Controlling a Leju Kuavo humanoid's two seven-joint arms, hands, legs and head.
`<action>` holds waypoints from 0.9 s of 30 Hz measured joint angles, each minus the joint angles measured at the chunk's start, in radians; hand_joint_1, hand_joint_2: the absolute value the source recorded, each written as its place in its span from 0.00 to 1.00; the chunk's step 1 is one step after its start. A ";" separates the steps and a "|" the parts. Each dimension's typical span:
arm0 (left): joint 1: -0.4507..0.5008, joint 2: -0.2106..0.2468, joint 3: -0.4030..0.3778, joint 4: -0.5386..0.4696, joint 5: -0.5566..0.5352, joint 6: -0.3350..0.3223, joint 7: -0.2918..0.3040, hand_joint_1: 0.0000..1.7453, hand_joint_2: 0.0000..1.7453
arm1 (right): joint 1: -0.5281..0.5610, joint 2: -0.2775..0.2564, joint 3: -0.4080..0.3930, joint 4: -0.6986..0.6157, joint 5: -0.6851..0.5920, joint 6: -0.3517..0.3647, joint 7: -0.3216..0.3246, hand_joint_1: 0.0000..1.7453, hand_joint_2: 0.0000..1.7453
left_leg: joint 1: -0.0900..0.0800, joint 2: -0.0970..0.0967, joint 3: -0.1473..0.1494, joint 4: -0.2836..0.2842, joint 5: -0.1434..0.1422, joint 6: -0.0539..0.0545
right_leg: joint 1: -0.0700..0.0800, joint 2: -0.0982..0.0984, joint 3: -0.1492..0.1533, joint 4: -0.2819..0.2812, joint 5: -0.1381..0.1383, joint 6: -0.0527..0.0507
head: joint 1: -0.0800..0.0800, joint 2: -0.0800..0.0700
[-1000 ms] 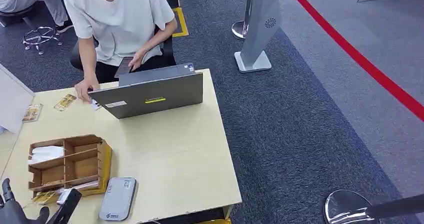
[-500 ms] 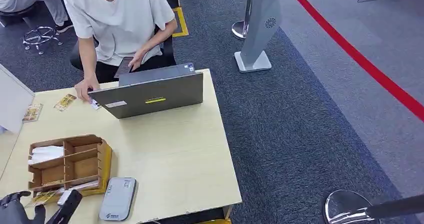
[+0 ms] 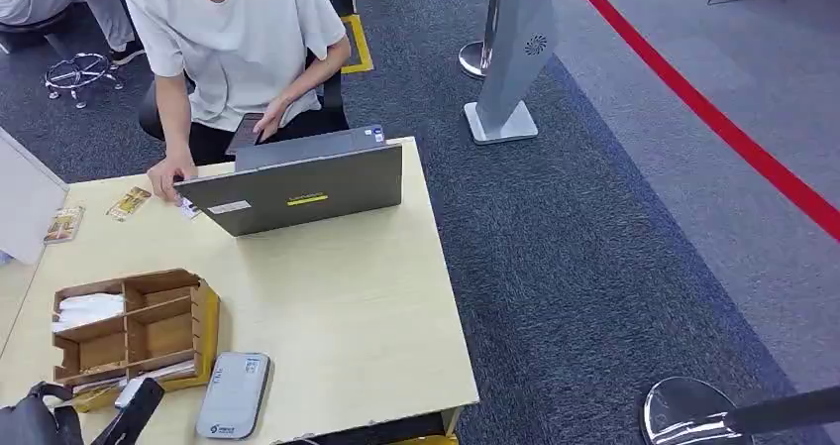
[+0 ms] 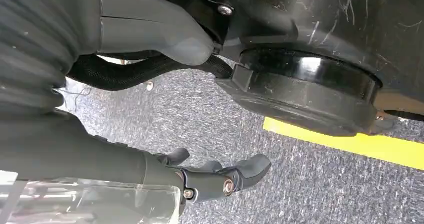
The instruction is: Pass the card to the sensor for recognition and then transmit it.
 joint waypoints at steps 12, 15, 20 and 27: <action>0.005 0.008 -0.005 -0.046 0.018 -0.052 0.005 1.00 1.00 | 0.003 0.000 -0.003 -0.003 0.013 0.000 0.008 0.00 1.00 | 0.000 0.000 0.000 0.000 0.000 0.000 | 0.000 0.000 0.000 0.000 0.000 0.000 | 0.000 0.000; 0.012 0.034 -0.039 -0.150 0.037 -0.144 0.043 1.00 1.00 | 0.010 0.000 -0.008 -0.012 0.037 0.000 0.027 0.00 1.00 | 0.000 0.000 0.000 0.000 0.000 0.000 | 0.000 0.000 -0.001 0.000 0.000 0.000 | 0.000 0.000; -0.038 0.138 -0.153 -0.404 0.090 -0.295 0.093 1.00 1.00 | 0.022 -0.006 -0.017 -0.028 0.048 0.000 0.030 0.00 1.00 | 0.000 -0.001 -0.001 0.000 0.001 0.000 | 0.000 -0.001 -0.001 0.000 0.000 0.000 | 0.000 0.000; -0.292 0.290 -0.255 -0.589 0.231 -0.504 0.181 1.00 1.00 | 0.022 -0.015 -0.014 -0.035 -0.003 0.000 0.000 0.00 1.00 | 0.000 -0.001 0.000 0.000 0.004 -0.002 | 0.000 -0.001 -0.001 0.001 0.002 0.000 | 0.000 0.000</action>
